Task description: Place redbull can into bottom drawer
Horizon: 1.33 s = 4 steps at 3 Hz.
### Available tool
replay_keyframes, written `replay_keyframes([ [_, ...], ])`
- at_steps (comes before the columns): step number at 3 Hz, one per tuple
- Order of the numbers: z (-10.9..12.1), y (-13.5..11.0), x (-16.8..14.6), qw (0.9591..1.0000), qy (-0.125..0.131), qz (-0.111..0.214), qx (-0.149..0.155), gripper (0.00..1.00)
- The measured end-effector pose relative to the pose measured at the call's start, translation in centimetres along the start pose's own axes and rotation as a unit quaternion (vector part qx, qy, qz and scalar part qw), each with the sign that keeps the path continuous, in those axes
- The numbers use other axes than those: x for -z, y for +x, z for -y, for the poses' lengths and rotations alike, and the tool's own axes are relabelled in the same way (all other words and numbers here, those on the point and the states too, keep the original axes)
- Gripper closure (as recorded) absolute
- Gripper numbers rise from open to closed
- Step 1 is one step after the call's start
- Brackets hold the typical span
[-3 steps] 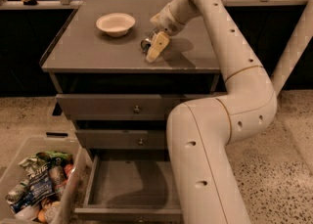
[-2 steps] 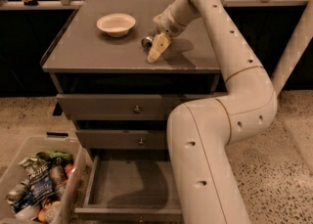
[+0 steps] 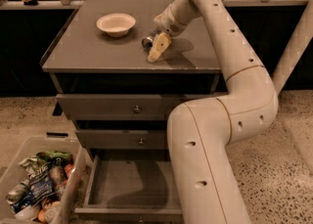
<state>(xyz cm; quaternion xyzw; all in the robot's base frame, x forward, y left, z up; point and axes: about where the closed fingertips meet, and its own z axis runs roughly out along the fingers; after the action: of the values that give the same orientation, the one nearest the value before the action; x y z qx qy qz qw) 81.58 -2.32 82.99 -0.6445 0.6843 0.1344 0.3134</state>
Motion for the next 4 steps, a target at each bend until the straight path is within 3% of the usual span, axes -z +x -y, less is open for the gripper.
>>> replay_keyframes([
  [3,-0.09,0.00,-0.02,1.0000,0.000,0.000,0.000,0.88],
  [4,-0.09,0.00,-0.02,1.0000,0.000,0.000,0.000,1.00],
])
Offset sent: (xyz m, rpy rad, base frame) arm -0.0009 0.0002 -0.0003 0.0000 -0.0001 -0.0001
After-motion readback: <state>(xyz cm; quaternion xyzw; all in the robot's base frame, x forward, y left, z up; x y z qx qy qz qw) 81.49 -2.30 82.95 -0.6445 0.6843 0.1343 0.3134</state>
